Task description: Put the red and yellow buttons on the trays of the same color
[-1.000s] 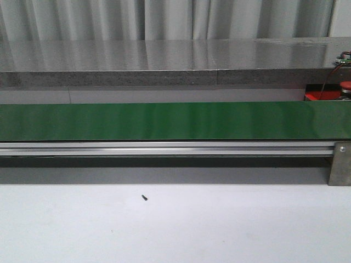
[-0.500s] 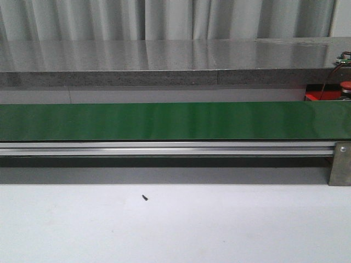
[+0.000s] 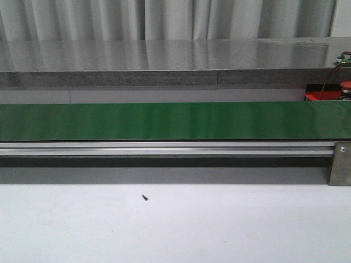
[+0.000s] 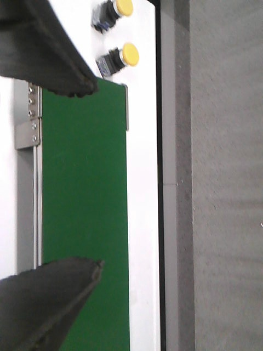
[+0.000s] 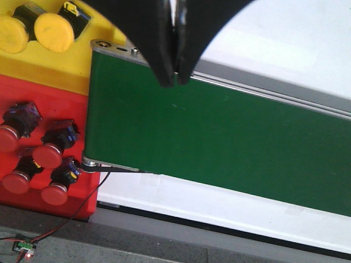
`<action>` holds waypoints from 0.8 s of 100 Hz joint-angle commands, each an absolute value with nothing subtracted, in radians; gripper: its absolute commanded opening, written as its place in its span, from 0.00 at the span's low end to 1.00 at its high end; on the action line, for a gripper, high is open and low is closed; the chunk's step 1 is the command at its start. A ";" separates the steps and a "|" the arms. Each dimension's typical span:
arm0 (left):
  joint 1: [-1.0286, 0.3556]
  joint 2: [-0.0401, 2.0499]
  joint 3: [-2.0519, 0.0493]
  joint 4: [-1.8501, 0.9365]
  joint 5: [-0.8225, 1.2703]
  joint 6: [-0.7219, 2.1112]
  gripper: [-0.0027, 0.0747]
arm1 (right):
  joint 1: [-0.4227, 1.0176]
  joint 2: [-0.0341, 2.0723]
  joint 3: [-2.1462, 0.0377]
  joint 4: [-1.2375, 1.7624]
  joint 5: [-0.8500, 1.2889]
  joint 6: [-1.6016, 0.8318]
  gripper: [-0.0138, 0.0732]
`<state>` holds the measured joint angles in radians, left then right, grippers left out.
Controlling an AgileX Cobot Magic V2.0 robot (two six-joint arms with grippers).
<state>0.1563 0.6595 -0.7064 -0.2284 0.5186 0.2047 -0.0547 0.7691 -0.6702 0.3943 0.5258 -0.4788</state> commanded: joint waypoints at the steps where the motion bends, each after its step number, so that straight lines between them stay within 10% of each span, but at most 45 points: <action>1: 0.226 0.790 -0.840 -0.230 0.535 0.185 0.80 | -0.054 0.762 -0.698 0.406 0.476 -0.480 0.08; 80: 0.440 1.791 -1.701 -0.230 0.804 0.185 0.79 | -0.054 0.768 -0.698 0.406 0.477 -0.480 0.08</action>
<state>0.4299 1.7782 -1.6169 -0.2186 0.8278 0.1974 -0.0547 0.7691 -0.6702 0.3943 0.5320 -0.4788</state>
